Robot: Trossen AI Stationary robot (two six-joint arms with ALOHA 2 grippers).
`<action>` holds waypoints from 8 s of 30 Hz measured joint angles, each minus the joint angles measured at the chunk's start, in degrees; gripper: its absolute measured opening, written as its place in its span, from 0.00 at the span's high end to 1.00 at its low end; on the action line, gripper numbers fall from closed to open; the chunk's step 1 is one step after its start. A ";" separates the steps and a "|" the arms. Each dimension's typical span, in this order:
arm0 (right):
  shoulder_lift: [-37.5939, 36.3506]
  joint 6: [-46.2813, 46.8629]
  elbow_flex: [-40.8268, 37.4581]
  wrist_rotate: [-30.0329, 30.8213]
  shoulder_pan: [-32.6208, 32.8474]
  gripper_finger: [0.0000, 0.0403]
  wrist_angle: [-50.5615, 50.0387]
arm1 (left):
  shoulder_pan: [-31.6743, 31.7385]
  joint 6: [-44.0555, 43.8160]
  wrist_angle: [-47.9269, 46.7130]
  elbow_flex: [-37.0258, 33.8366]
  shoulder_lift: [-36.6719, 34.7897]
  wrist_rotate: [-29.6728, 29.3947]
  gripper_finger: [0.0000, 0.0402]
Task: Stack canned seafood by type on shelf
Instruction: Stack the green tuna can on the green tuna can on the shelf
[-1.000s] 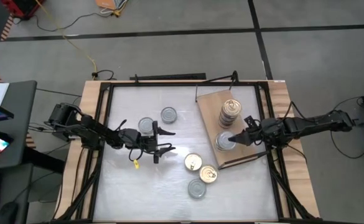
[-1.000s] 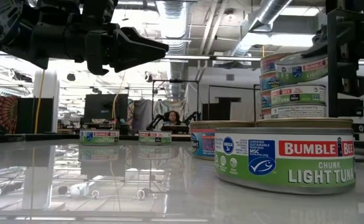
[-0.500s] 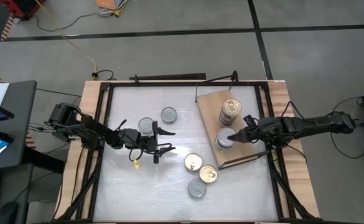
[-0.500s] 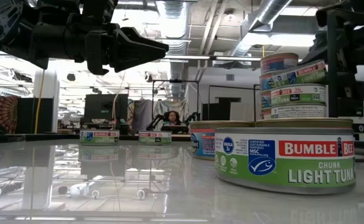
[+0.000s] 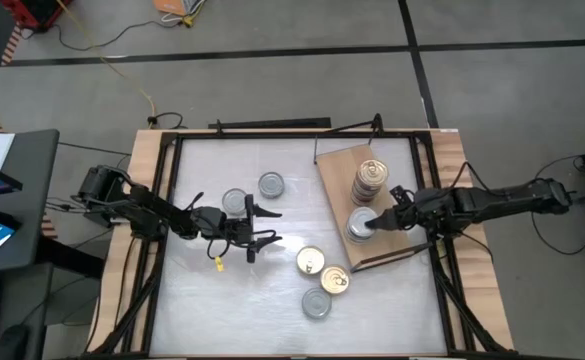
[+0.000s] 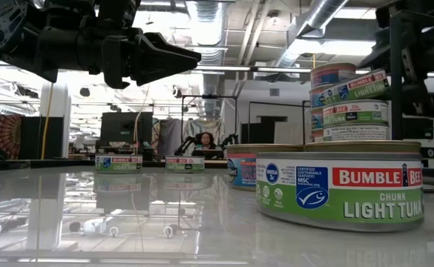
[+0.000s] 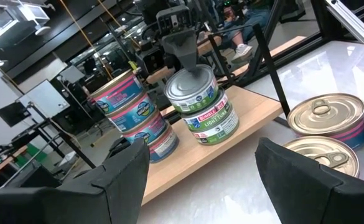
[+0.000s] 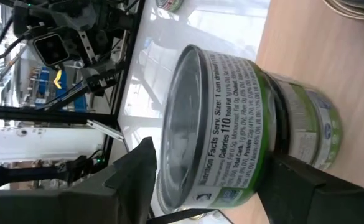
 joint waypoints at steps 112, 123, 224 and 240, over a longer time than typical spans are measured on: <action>20.50 -93.14 20.85 15.63 7.93 0.33 33.96 | -3.68 -45.17 -95.67 13.05 -4.02 -25.38 1.00; 20.63 -92.55 20.85 15.60 7.93 0.33 32.77 | -6.29 -50.63 -96.11 14.44 -3.87 -20.58 1.00; 2.82 -82.01 20.80 15.61 17.00 0.33 12.67 | 11.63 -53.87 -51.69 55.49 12.19 26.91 0.66; -0.46 -84.95 20.85 15.61 19.00 0.33 11.76 | 10.96 -72.21 -28.52 55.50 28.80 23.47 0.65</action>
